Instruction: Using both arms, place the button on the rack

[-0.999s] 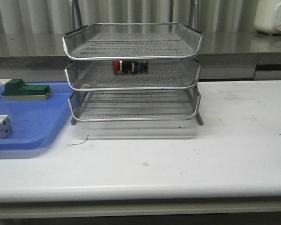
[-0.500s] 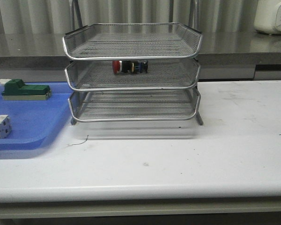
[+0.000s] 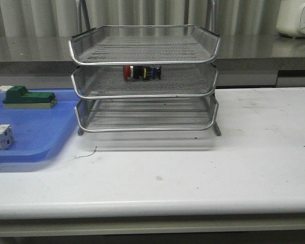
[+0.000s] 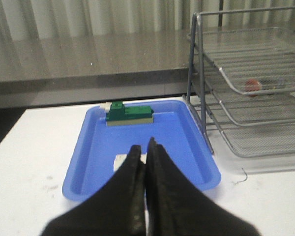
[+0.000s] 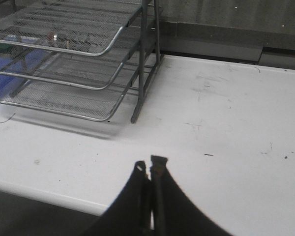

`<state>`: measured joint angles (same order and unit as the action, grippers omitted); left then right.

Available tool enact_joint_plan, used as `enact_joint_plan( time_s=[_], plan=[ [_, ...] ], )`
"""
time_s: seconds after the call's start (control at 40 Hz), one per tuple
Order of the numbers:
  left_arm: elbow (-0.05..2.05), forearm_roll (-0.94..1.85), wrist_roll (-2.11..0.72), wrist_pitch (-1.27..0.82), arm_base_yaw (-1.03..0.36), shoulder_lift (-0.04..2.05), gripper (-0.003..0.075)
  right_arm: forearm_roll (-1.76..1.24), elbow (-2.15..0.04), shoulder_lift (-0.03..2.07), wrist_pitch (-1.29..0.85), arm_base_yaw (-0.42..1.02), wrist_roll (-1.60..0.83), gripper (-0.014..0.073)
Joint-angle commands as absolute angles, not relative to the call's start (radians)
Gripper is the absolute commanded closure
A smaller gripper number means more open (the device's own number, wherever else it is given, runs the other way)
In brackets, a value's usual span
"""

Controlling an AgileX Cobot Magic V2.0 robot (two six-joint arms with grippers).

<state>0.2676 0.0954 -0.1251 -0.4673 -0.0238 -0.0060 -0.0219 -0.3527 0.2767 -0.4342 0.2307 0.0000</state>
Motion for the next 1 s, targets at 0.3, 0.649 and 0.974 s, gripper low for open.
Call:
enact_joint_plan(
  time_s=[0.3, 0.649, 0.974],
  plan=[
    [0.015, 0.012, 0.0, -0.119, -0.021, -0.028, 0.0739, -0.025, -0.379, 0.283, -0.352, 0.226, 0.0, 0.0653],
    [-0.016, 0.012, 0.0, -0.138, -0.021, -0.026, 0.0739, -0.025, -0.379, 0.283, -0.352, 0.226, 0.0, 0.0653],
    [-0.016, 0.012, 0.0, -0.138, -0.021, -0.026, 0.0739, -0.025, -0.379, 0.283, -0.352, 0.226, 0.0, 0.0653]
  ],
)
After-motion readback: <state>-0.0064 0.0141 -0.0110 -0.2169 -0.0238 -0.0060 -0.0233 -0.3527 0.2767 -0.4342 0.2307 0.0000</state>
